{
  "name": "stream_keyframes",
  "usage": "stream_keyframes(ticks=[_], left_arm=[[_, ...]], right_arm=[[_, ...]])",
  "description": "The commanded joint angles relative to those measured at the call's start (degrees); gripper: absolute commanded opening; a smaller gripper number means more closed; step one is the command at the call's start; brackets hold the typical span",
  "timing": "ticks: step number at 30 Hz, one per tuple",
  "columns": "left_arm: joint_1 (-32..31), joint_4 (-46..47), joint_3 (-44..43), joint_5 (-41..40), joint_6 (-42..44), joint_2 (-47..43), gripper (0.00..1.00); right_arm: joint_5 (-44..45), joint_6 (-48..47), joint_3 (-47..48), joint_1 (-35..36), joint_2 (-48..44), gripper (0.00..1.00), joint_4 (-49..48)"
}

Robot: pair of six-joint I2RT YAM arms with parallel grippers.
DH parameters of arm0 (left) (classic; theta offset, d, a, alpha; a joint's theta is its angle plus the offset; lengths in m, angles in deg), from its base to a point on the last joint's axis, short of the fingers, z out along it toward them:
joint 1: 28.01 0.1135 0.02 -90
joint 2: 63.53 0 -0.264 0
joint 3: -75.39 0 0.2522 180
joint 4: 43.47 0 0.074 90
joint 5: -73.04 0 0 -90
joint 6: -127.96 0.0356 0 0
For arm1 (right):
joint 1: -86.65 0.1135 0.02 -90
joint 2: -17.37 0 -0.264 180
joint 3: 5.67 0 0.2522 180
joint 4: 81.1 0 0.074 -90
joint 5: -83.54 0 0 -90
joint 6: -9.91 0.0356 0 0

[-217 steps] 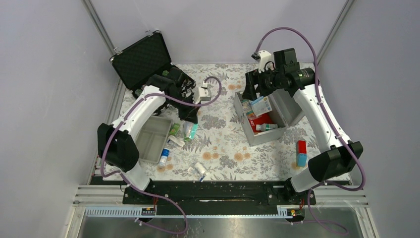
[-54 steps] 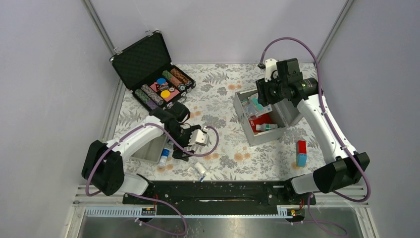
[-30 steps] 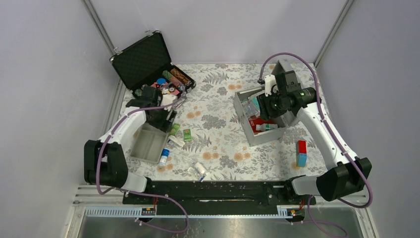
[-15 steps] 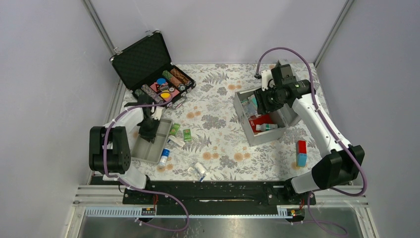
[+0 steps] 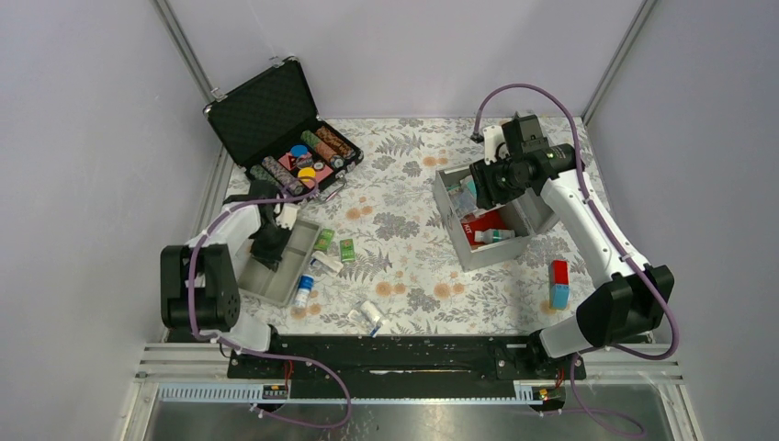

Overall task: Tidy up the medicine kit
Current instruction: Pick up the medicine box compartment at the center of the board, then place the medicine box compartment inside the medicine box.

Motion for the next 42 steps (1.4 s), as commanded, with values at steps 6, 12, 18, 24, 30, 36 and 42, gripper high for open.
stream_keyframes(ticks=[6, 12, 18, 24, 30, 36, 42], left_arm=[[-1.79, -13.19, -23.54, 7.52, 7.99, -7.54, 0.00], [-11.40, -15.53, -46.64, 14.49, -2.70, 6.10, 0.00], [-21.22, -10.24, -60.09, 21.39, -17.54, 15.36, 0.00], [-28.63, 0.59, -65.82, 31.10, -37.47, 21.42, 0.00], [-31.21, 17.38, -67.90, 28.45, -59.72, 26.89, 0.00], [-39.76, 23.35, -65.71, 21.25, -73.01, 27.11, 0.00], [-44.66, 22.07, -69.48, 12.97, -80.38, 30.40, 0.00]], right_arm=[[1.82, -3.27, 5.09, 0.12, -3.84, 0.53, 2.42], [10.48, 0.81, 9.80, 0.04, -6.40, 0.52, 1.82], [23.25, 5.52, 13.24, -0.12, -9.61, 0.51, 1.35], [35.98, 5.54, 10.90, -0.87, -10.57, 0.52, 1.30], [38.17, 3.79, 5.89, -2.25, -12.23, 0.52, -1.96], [39.25, 3.23, 7.45, -4.15, -12.19, 0.52, -1.40], [37.77, 4.81, 5.79, -4.79, -14.04, 0.52, -1.34]])
